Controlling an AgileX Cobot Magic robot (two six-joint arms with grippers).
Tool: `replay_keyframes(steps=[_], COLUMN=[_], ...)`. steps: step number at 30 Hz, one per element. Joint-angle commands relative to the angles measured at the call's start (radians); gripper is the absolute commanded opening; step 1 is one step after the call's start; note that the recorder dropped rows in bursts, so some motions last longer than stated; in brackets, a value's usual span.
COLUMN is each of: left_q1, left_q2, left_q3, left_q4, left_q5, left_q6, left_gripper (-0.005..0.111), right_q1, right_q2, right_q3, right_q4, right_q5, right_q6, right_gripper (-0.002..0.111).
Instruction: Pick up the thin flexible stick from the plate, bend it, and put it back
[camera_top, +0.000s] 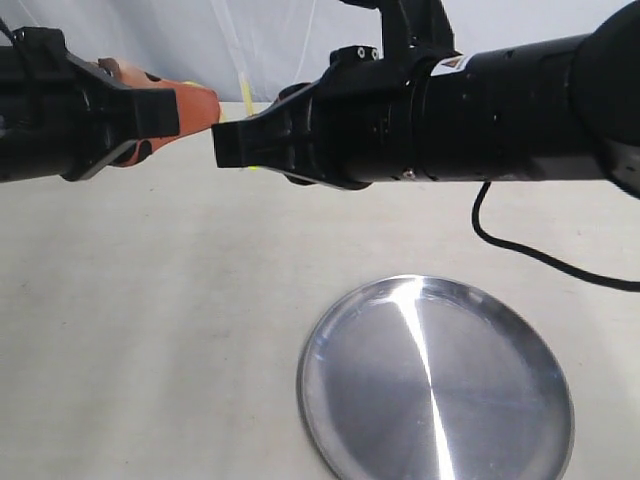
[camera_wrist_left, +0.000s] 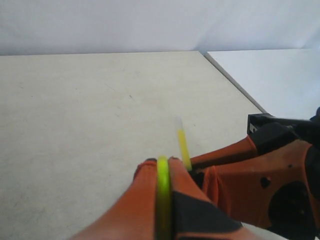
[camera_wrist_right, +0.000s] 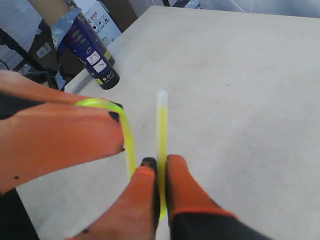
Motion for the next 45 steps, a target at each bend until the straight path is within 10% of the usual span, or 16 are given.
replay_keyframes(steps=[1, 45], left_q1=[-0.001, -0.001], left_q2=[0.010, 0.010], left_q3=[-0.009, -0.009], left_q4=[-0.023, -0.073], left_q5=[-0.113, -0.102], left_q6=[0.003, 0.003], left_gripper=[0.000, 0.000], right_q1=[0.015, 0.082], right_q2=[-0.005, -0.005], right_q3=[0.005, 0.005], right_q4=[-0.004, 0.007], right_q5=[0.160, 0.215], right_q6=[-0.023, -0.049], right_gripper=[-0.001, -0.001])
